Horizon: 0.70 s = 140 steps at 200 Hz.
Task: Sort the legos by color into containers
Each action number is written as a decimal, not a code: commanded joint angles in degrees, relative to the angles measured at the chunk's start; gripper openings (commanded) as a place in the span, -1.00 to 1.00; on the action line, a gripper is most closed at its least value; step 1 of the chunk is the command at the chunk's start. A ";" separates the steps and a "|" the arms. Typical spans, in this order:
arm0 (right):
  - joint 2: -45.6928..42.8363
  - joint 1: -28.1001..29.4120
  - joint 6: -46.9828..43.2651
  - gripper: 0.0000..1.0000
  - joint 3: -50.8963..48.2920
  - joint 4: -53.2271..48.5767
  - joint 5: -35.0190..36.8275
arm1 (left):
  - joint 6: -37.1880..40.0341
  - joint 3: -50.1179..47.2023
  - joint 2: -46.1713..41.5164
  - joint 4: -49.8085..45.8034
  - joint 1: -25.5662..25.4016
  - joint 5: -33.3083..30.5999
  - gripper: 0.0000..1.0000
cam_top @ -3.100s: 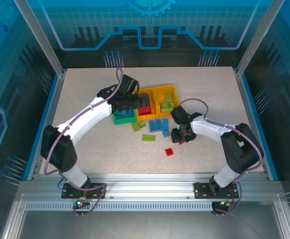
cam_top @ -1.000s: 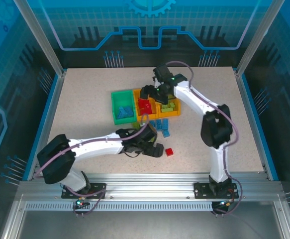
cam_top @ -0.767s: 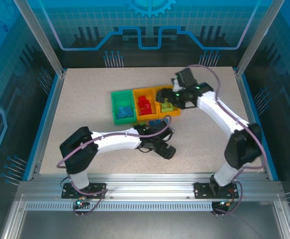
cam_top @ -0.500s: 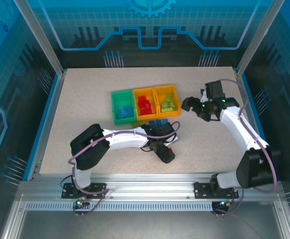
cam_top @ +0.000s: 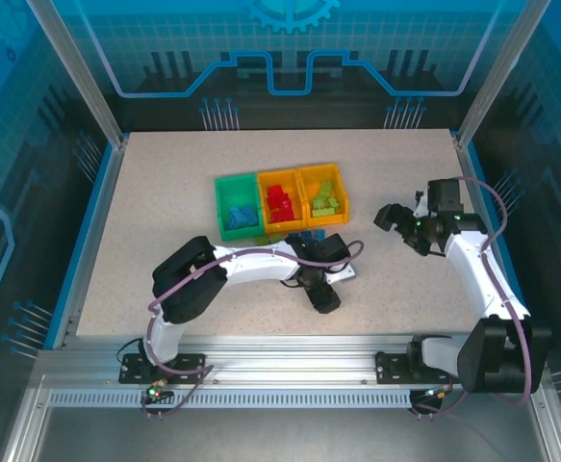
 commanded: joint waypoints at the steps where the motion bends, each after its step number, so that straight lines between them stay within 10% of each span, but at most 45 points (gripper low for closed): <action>1: -1.55 -1.36 -1.15 0.84 -0.21 -0.88 -1.75 | 1.80 1.10 1.31 -2.62 -0.38 2.86 0.30; 64: -1.45 -1.90 -1.41 0.85 -1.09 -1.05 -2.06 | -0.05 0.51 0.06 -0.60 -0.38 3.42 -0.20; 107: -1.64 -1.98 -2.29 0.86 -1.62 -1.52 -2.13 | 0.38 0.78 -0.41 -1.28 -0.38 2.35 0.05; 140: -1.91 -2.50 -2.38 0.86 -1.61 -1.25 -2.28 | 1.89 -0.84 -1.92 -1.44 -0.38 -0.83 0.68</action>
